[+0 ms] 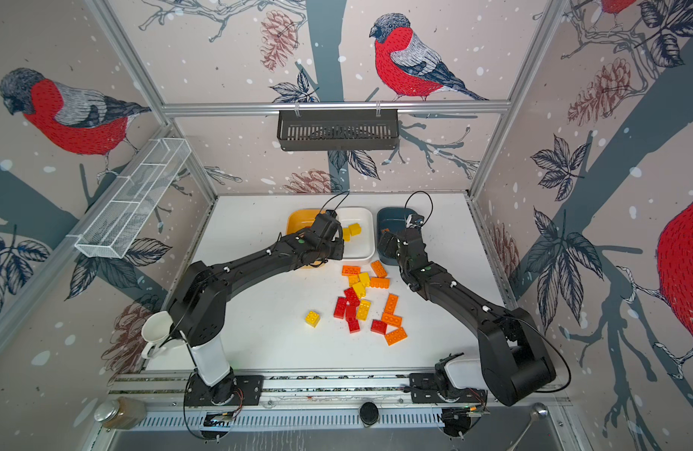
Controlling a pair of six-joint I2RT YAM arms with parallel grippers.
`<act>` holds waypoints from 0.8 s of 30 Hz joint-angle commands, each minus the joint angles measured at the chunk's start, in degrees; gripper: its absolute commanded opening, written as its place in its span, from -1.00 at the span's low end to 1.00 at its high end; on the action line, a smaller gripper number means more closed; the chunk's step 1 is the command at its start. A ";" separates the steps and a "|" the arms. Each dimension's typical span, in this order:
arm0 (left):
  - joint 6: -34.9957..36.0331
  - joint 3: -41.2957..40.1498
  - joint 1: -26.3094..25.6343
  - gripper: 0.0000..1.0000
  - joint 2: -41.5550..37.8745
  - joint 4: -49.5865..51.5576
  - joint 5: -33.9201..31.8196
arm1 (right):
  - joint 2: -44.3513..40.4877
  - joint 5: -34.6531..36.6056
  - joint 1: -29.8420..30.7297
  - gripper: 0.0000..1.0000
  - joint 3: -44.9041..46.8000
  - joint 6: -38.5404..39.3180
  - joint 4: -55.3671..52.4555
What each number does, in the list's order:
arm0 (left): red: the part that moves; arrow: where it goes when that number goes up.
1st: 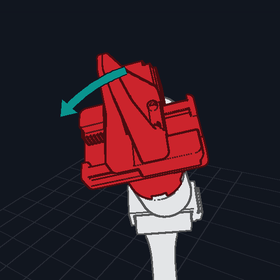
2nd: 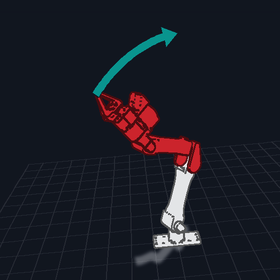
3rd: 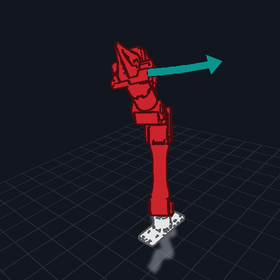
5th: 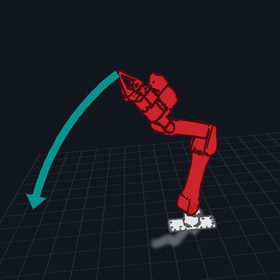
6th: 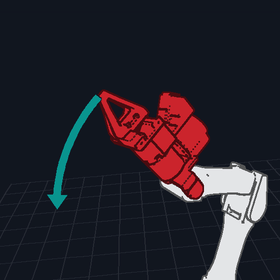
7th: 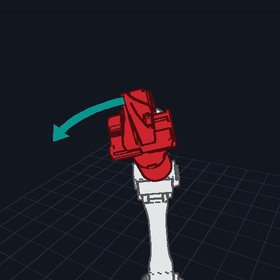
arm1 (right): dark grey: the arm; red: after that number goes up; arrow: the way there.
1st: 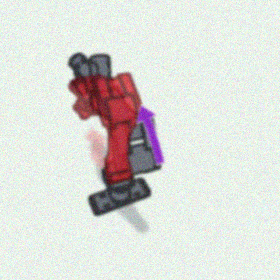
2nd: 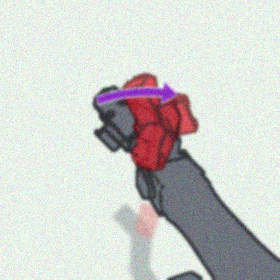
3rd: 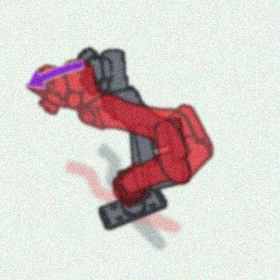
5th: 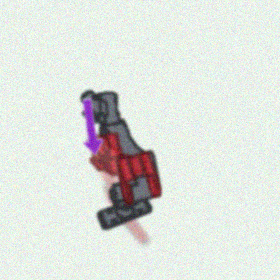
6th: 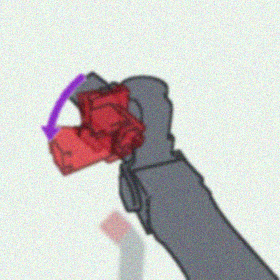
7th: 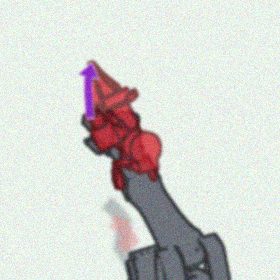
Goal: Sort the legos into containers by color
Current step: Place the lego in the container.
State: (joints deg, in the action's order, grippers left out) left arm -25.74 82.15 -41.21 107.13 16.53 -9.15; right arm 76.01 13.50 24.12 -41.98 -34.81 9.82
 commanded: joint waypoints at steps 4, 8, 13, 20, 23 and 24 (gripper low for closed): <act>0.07 10.02 1.12 -0.64 8.47 -3.46 -3.77 | -6.06 -0.19 -0.45 0.98 5.79 -2.11 -4.03; 0.69 18.01 1.40 -0.26 13.24 0.39 -5.43 | -10.06 -3.21 -0.63 0.98 9.23 -0.20 -7.52; 1.52 19.72 1.40 0.33 12.59 1.62 -4.46 | -12.24 -9.98 -0.73 0.98 13.24 2.02 -9.53; 0.87 12.20 1.40 0.64 6.41 -2.55 -2.47 | -9.20 -17.71 1.47 0.98 13.21 3.80 -11.48; 0.95 8.38 1.40 0.69 3.84 -4.49 -2.37 | -6.53 -13.74 4.66 0.98 11.84 3.28 -12.80; 0.85 7.29 1.40 0.72 3.09 -4.99 -2.33 | -5.23 -11.93 5.60 0.98 11.13 2.75 -13.36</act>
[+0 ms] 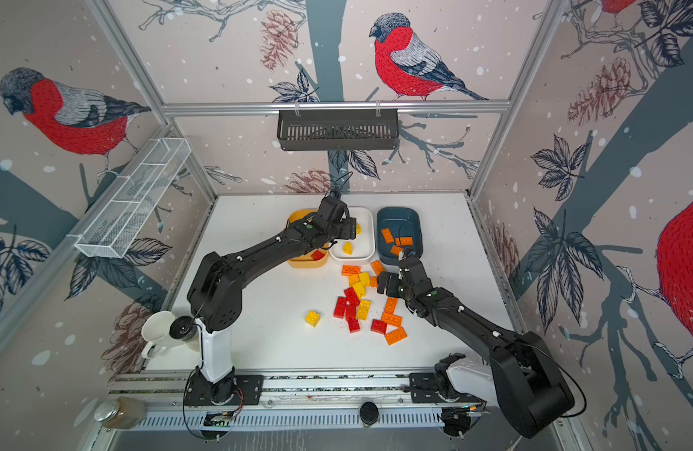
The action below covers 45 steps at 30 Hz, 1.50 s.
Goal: Sort the legos into containers by color
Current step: Place the lego in the container, then pick up the lego from the center of the table.
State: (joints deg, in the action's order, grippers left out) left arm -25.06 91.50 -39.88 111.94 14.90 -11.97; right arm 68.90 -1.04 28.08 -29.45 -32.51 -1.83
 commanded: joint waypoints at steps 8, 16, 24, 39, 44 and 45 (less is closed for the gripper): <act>-0.34 -7.15 0.06 0.91 -5.61 -2.93 -2.54 | 10.46 9.16 5.37 0.90 -6.42 -3.20 -1.83; -0.77 -9.01 0.06 0.91 -6.82 -2.55 -4.16 | 14.56 12.19 5.78 0.77 -9.13 -5.74 -2.00; -1.14 -9.20 0.06 0.91 -6.65 -2.50 -4.35 | 17.84 12.07 6.29 0.72 -10.12 -5.72 -2.29; -1.05 -9.73 0.06 0.92 -6.90 -2.09 -3.44 | 19.56 15.40 7.70 0.40 -10.14 -2.12 -6.19; -0.62 -10.01 0.06 0.93 -7.49 -1.11 -2.92 | 14.78 15.52 7.46 0.20 -8.84 2.07 -6.72; -0.20 -10.11 0.06 0.94 -7.59 -1.04 -2.27 | 13.01 15.15 7.14 0.17 -8.38 3.02 -6.64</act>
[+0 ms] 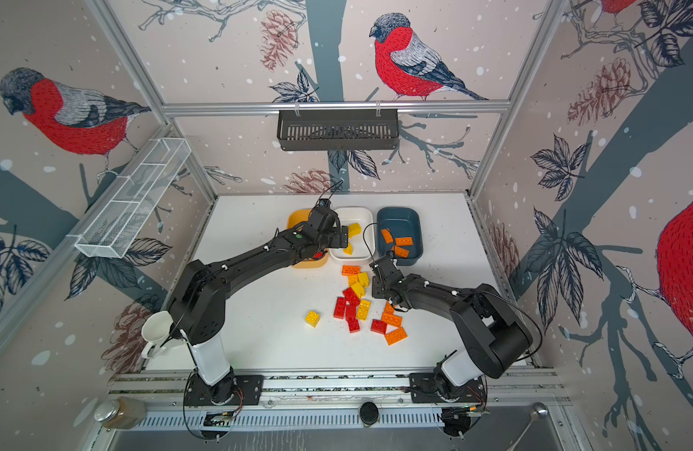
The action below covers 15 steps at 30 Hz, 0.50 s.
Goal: Sort the legos into containers by color
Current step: Pick up the lego from the center of the table, then place the lego in the container.
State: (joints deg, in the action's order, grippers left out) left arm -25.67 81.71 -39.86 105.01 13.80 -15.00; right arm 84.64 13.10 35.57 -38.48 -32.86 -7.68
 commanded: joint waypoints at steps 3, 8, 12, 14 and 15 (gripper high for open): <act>1.26 -0.69 -0.03 0.94 -0.59 0.64 3.92 | -7.93 -1.28 -1.50 0.12 1.89 6.78 0.01; -0.81 -3.06 -1.28 0.94 -0.98 1.11 6.33 | -15.59 -6.98 -5.94 0.11 1.62 11.03 2.40; -2.49 -4.74 -4.16 0.94 -0.63 2.08 6.02 | -16.08 -11.06 -12.31 0.12 -0.38 11.17 5.27; -3.75 -5.24 -5.53 0.94 0.22 2.63 5.71 | -14.32 -10.84 -14.50 0.13 -2.46 10.78 5.76; -4.45 -5.43 -6.20 0.94 0.72 2.78 5.68 | -13.14 -11.07 -15.54 0.13 -3.84 10.75 5.66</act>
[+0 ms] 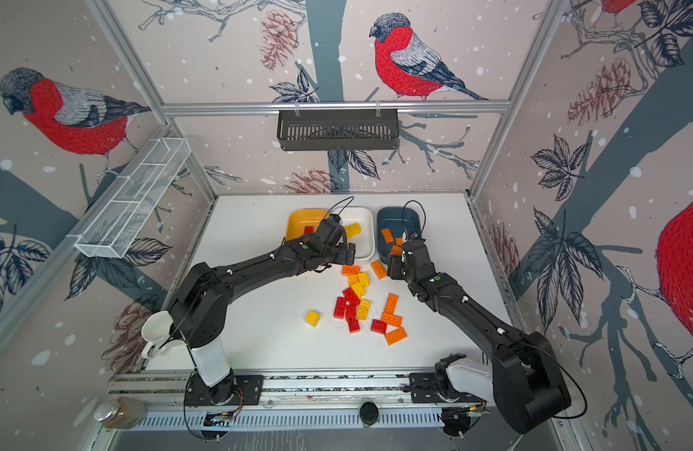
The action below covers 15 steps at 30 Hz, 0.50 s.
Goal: Sort the legos into containers by color
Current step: Place the lego in the container.
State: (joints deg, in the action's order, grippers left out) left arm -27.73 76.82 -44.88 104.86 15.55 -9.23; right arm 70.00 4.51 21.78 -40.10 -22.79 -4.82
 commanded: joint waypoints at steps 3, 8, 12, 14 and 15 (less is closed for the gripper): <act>-4.24 -1.05 -2.26 0.94 2.33 0.96 0.16 | 7.84 -0.93 -3.35 0.16 -7.05 0.84 1.49; -5.84 -2.02 -2.68 0.94 3.66 -1.25 0.68 | 17.23 2.24 -5.16 0.23 -13.77 0.37 0.34; -6.17 -1.73 -2.67 0.94 5.47 -2.12 1.17 | 22.45 2.91 -5.13 0.41 -19.15 1.20 0.04; -6.36 -1.51 -2.67 0.94 6.29 -2.43 1.08 | 23.10 2.58 -4.65 0.58 -21.12 1.69 -0.20; -6.56 -1.56 -2.67 0.93 6.64 -2.69 0.93 | 22.98 2.71 -4.27 0.66 -21.53 2.01 -0.20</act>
State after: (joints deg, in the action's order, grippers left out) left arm -33.21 74.94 -47.44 110.76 14.81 -8.73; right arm 92.71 6.24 16.88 -59.92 -22.17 -5.08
